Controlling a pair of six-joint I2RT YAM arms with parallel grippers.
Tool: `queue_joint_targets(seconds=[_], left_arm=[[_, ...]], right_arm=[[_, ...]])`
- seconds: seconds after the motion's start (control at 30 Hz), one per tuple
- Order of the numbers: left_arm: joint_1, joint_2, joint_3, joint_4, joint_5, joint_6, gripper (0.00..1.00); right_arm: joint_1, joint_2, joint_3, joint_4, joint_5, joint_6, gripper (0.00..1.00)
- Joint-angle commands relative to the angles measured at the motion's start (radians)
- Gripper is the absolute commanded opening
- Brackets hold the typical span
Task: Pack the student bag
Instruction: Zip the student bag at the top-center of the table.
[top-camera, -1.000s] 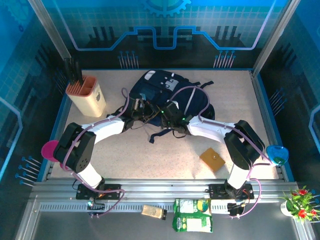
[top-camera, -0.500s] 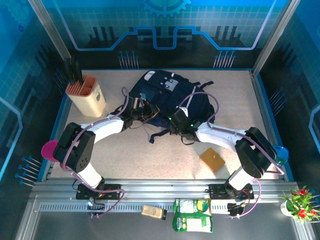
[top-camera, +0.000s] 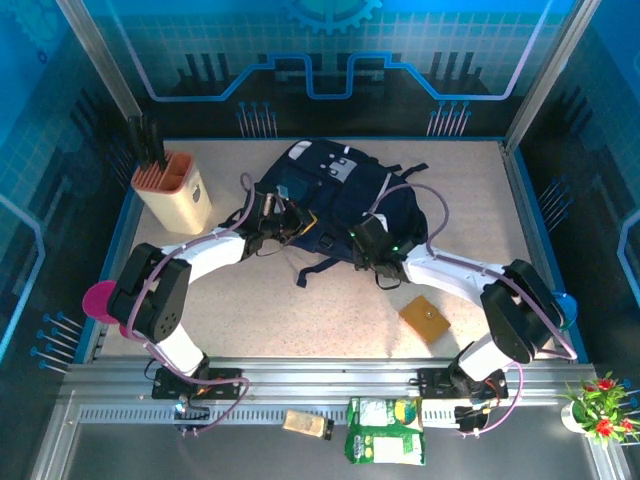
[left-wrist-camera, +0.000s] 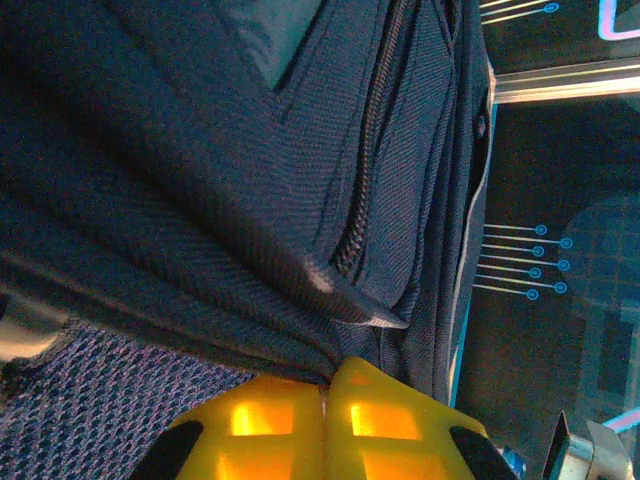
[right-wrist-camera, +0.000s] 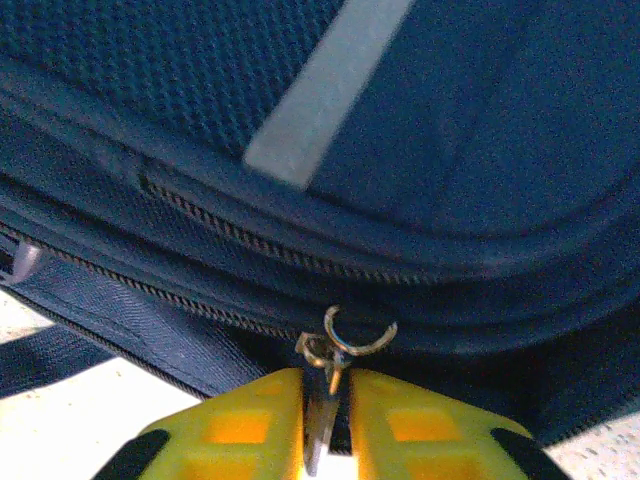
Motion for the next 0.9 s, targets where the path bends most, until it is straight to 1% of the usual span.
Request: queue_joint_targets(seconds=[0.0,0.33,0.4,0.5,0.53,0.63,0.7,0.87], left_arm=[[0.018,0.002,0.050,0.012,-0.022,0.032,0.00],[0.020,-0.001,0.056,0.008,-0.024,0.034,0.00],[0.019,-0.001,0.058,0.006,-0.025,0.037,0.00],[0.020,0.000,0.062,0.002,-0.029,0.041,0.00],[0.021,0.000,0.063,-0.002,-0.031,0.043,0.00],[0.028,0.002,0.068,-0.008,-0.033,0.050,0.00],[0.035,0.003,0.072,-0.014,-0.034,0.057,0.00],[0.054,0.019,0.087,-0.030,-0.034,0.077,0.00]], right_arm=[[-0.011,0.043,0.051,-0.031,-0.021,-0.049,0.25],[-0.018,0.094,0.084,-0.049,-0.047,-0.027,0.25],[-0.018,0.099,0.084,-0.054,-0.057,-0.010,0.22],[-0.018,0.096,0.079,-0.064,-0.064,0.014,0.15],[-0.019,0.091,0.078,-0.075,-0.049,0.021,0.11],[-0.018,0.068,0.078,-0.105,0.000,0.008,0.06],[-0.019,0.045,0.084,-0.134,0.044,-0.020,0.05],[-0.024,-0.011,0.085,-0.206,0.202,-0.124,0.03]])
